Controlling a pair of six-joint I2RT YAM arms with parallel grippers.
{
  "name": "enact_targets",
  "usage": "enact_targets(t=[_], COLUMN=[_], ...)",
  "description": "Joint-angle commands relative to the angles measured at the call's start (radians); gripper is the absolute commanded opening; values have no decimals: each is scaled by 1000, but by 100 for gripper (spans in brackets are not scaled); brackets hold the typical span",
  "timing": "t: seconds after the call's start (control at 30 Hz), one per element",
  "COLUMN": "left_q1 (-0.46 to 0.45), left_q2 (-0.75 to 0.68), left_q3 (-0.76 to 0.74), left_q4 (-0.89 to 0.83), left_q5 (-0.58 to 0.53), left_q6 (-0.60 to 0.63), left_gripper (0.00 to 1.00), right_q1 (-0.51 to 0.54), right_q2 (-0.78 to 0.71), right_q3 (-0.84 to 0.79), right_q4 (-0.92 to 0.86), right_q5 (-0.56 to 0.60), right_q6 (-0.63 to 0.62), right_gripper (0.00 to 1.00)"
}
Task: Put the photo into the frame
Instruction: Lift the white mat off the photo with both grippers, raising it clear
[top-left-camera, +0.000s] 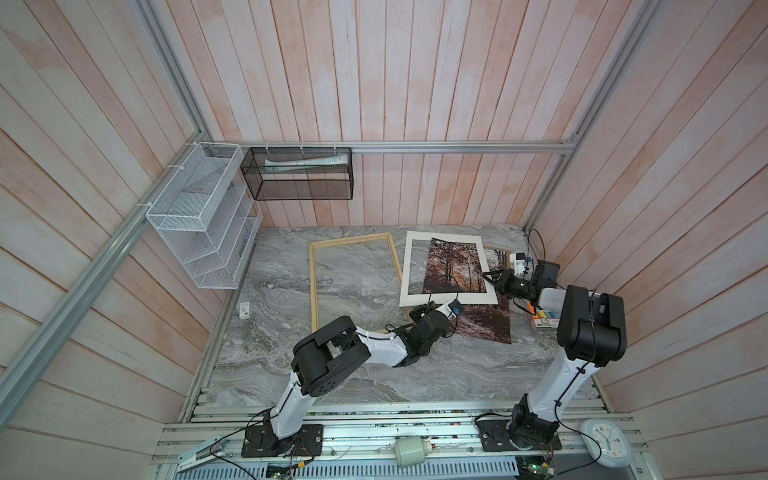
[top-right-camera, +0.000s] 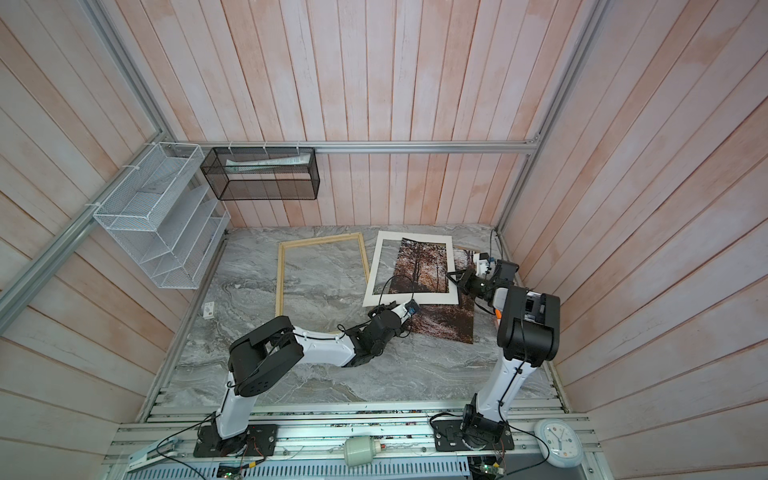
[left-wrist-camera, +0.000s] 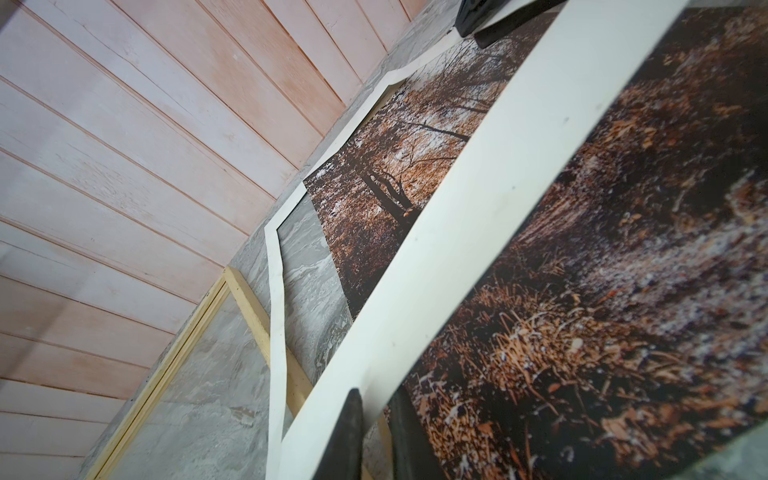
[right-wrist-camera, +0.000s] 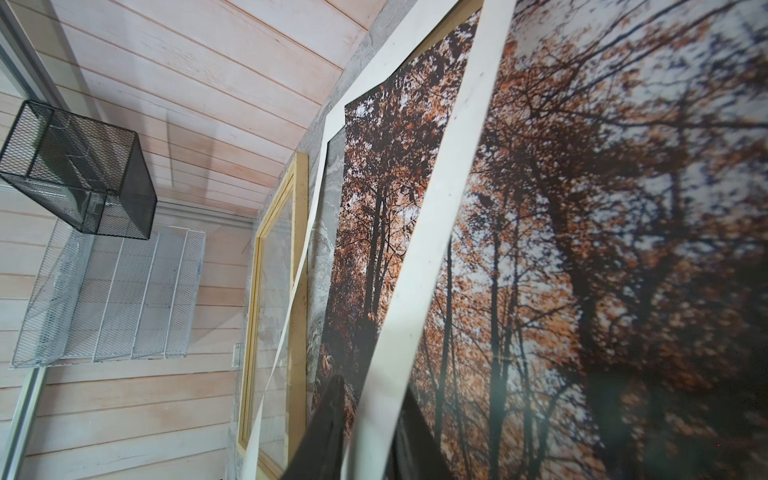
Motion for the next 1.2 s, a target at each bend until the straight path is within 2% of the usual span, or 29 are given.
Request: enact_targets(t=[0.0, 0.07, 0.17, 0.23, 0.3, 0.4, 0.6, 0.7, 0.83, 0.93, 1.17], left_q1=[-3, -4, -3, -3, 0, 18, 97, 203, 402, 522, 619], left_q2=[-22, -21, -15, -15, -29, -81, -226, -319, -389, -415, -347], left_q3=[6, 9, 17, 20, 22, 12, -20, -43, -45, -98, -90], left_q4=[-5, -9, -22, -24, -42, -88, -170, -230, -341, -316, -392], left_q5=[-11, -12, -18, -24, -18, 53, 169, 289, 595, 776, 968], left_q6=[-20, -20, -25, -30, -59, -149, -306, -420, -618, -712, -752], left_gripper=[18, 23, 40, 46, 48, 51, 53, 57, 58, 58, 58], right_q1=[-2, 0, 3, 8, 15, 22, 42, 51, 64, 76, 108], right_q2=[0, 2, 8, 15, 24, 31, 30, 16, -15, -39, -105], right_q3=[11, 15, 26, 35, 47, 68, 112, 124, 123, 128, 126], right_q4=[40, 50, 51, 51, 50, 39, -8, -26, -37, -64, -115], right_q5=[-45, -51, -53, -62, -67, -68, -73, -73, -83, -82, -84], right_q6=[11, 18, 18, 17, 15, 7, -22, -36, -51, -75, -125], right_gripper=[18, 16, 13, 10, 8, 8, 7, 7, 7, 7, 7])
